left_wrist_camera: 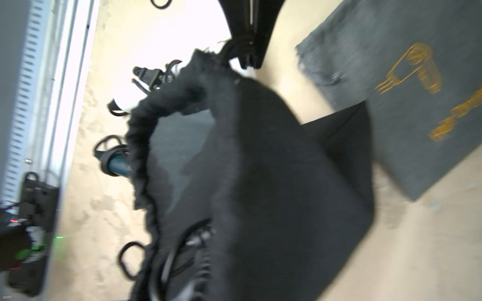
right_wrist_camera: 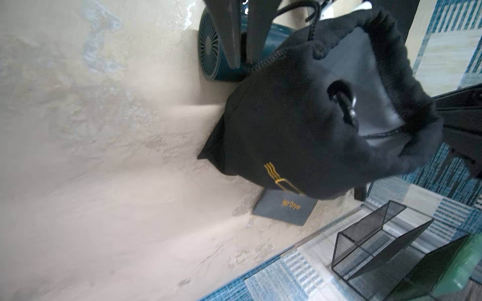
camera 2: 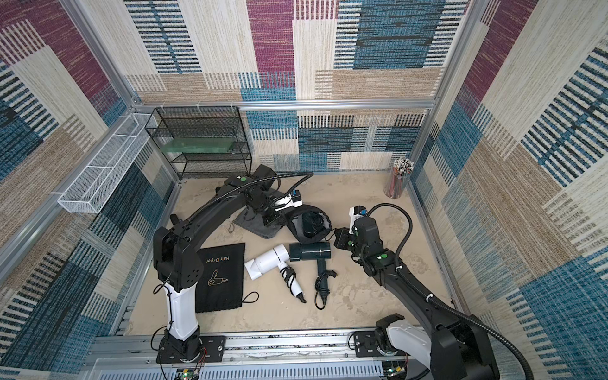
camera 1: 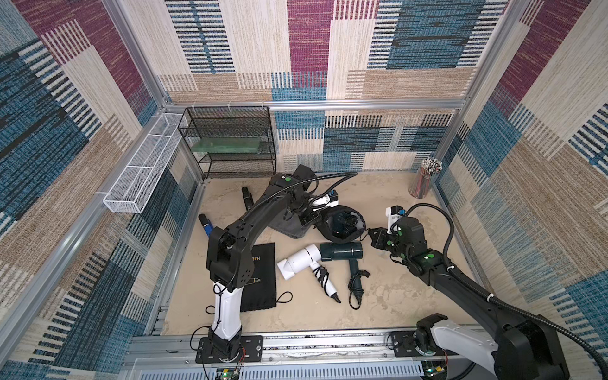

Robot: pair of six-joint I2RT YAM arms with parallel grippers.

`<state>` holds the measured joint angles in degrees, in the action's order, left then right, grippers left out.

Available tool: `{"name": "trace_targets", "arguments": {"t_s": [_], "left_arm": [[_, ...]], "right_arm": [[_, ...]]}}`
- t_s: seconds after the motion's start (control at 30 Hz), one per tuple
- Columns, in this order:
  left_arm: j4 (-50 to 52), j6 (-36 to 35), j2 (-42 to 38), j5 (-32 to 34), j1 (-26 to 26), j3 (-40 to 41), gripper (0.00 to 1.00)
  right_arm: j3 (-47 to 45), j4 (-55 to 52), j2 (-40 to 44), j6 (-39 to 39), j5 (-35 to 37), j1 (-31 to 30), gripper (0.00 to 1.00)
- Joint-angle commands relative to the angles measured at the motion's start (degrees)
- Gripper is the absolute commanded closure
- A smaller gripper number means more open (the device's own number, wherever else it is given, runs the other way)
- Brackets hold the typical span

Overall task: Pack away hair dryers
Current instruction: Pull the drawstrings on both sides of the drawstring bag.

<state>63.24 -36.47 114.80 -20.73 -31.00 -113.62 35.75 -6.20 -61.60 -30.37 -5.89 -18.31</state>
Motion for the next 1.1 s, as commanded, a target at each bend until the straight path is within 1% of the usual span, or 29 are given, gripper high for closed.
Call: {"name": "trace_targets", "arguments": {"t_s": [0.0, 0.1, 0.27, 0.53, 0.67, 0.77, 0.87, 0.93, 1.07], "left_arm": [[4.1, 3.2, -1.4, 6.9, 0.1, -4.2, 1.0], [6.8, 2.9, -2.7, 7.1, 0.1, -8.9, 1.0], [11.6, 2.2, -1.3, 8.1, 0.1, -19.4, 1.0], [12.2, 0.2, -1.5, 10.0, 0.1, -24.5, 1.0], [12.1, -0.4, -1.1, 12.0, 0.1, -25.2, 1.0], [12.1, -0.7, -0.3, 13.8, 0.2, -25.6, 1.0], [12.1, -0.4, 0.8, 13.8, 0.4, -27.3, 1.0], [12.1, 0.1, 2.1, 13.8, 0.4, -29.6, 1.0], [12.1, 2.6, 4.8, 12.6, 0.5, -33.4, 1.0]], "right_arm": [[0.9, -1.5, -0.1, -2.3, 7.4, 1.5, 1.0], [1.2, -0.9, -1.5, -4.5, 10.6, 4.2, 1.0], [3.0, 0.4, -4.4, -6.6, 17.2, 6.2, 1.0], [6.6, 2.2, -7.4, -10.0, 22.1, 11.0, 1.0], [6.8, 3.3, -5.2, -9.9, 21.4, 12.8, 1.0], [6.9, 3.0, -1.8, -9.9, 21.1, 12.9, 1.0], [7.5, 2.1, 1.4, -9.6, 19.4, 12.9, 1.0], [8.4, 1.5, 3.1, -9.3, 17.8, 12.4, 1.0], [9.7, 3.9, 5.4, -7.1, 14.0, 9.4, 1.0]]}}
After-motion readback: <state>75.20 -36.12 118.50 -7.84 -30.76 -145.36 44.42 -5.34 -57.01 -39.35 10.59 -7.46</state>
